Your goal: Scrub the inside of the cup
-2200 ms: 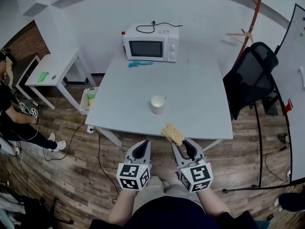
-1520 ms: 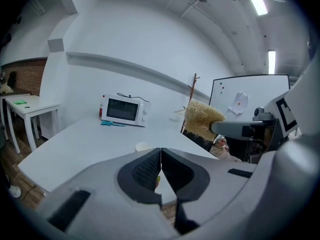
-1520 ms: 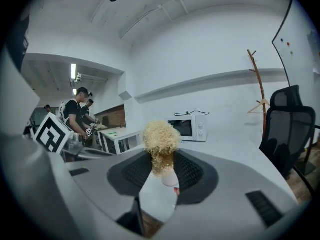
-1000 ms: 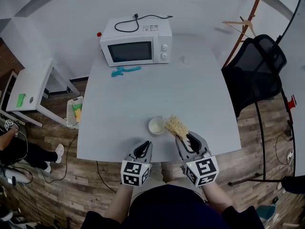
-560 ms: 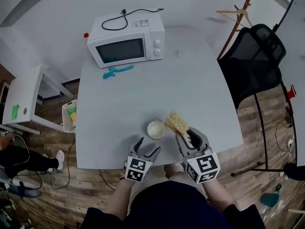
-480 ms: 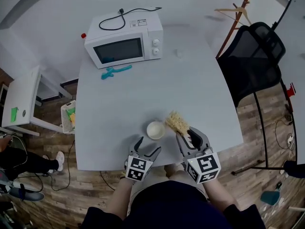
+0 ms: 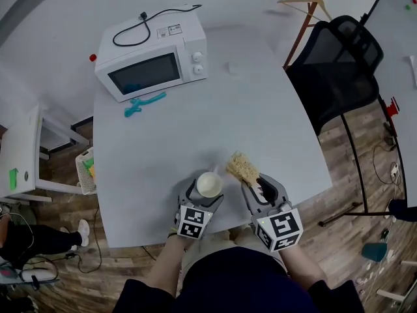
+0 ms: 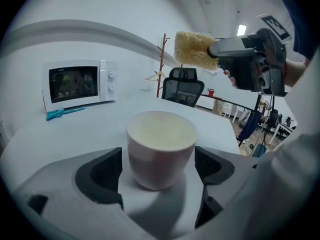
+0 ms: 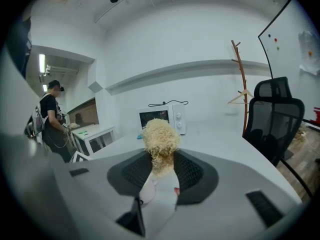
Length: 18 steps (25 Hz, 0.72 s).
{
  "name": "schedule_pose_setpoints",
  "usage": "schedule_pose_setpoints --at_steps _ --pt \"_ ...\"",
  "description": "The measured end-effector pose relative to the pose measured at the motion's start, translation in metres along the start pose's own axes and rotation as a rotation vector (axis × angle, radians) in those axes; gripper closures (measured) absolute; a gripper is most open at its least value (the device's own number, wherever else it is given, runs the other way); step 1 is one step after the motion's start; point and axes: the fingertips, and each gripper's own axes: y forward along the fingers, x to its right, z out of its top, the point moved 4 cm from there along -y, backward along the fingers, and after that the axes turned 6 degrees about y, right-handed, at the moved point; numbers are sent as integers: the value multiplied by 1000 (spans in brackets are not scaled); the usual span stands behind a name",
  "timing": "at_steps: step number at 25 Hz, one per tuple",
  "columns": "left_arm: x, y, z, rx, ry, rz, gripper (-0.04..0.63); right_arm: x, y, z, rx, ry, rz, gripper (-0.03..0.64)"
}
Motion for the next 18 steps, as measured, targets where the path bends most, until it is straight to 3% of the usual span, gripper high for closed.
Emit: schedule_pose_setpoints --at_steps 7,18 --pt "0 23 6 7 29 -55 163 2 5 -3 -15 8 -35 480" --pt "-1 31 9 13 57 -58 164 -4 13 -6 -19 -8 -29 480"
